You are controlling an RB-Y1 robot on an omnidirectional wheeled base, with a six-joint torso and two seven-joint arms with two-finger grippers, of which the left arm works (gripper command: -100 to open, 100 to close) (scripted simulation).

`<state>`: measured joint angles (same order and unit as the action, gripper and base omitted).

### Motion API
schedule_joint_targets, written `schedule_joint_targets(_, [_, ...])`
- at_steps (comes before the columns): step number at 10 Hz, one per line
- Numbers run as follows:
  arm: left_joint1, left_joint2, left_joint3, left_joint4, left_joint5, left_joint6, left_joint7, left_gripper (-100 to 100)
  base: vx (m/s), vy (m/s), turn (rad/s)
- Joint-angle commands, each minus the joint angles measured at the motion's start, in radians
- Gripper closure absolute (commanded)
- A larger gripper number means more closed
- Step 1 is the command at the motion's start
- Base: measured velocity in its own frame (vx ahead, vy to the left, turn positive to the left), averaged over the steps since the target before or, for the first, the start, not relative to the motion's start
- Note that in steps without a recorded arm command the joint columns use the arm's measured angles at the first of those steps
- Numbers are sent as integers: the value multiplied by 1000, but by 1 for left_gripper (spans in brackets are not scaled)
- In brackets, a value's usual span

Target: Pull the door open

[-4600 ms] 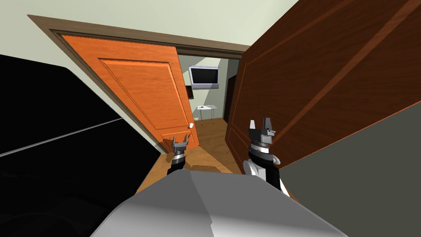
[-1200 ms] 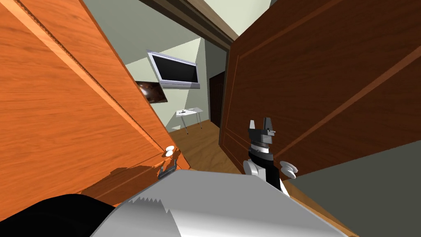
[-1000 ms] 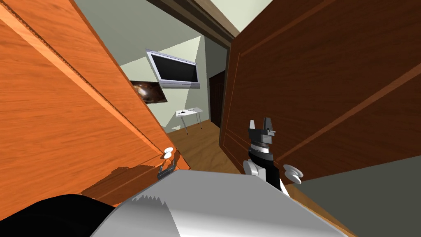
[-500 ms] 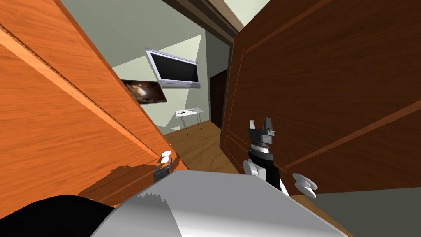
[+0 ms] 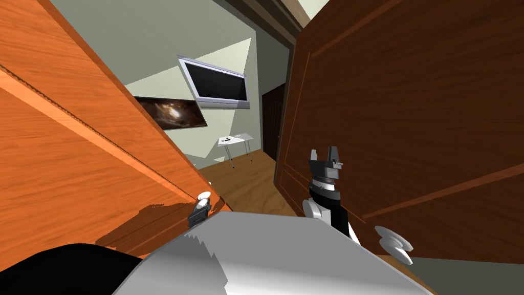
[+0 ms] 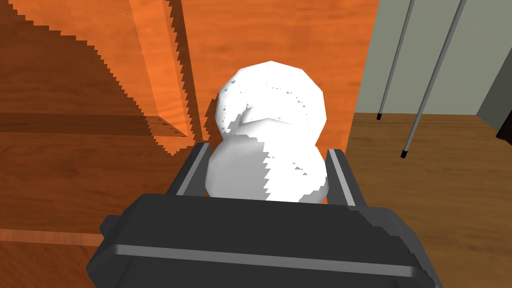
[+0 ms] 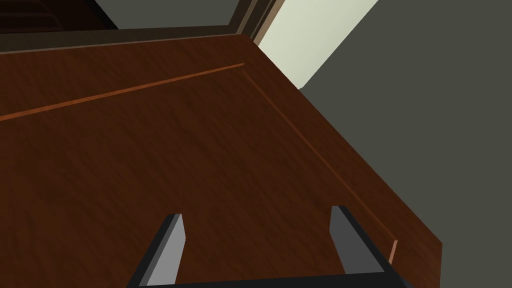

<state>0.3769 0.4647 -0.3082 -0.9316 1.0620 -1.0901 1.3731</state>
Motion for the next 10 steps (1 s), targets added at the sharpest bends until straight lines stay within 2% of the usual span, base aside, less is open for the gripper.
schedule_joint_targets(1, [0, -2, -2, -1, -1, 1, -1, 100, -20, 0, -18])
schedule_joint_targets(4, [0, -2, -2, -1, -1, 1, -1, 100, -4, -1, -2])
schedule_joint_targets(5, [8, 10, -22, -10, -14, -2, 9, 100, -131, 11, -62])
schedule_joint_targets(10, [29, 42, -76, -39, -48, -16, 39, 100, -197, -21, -53])
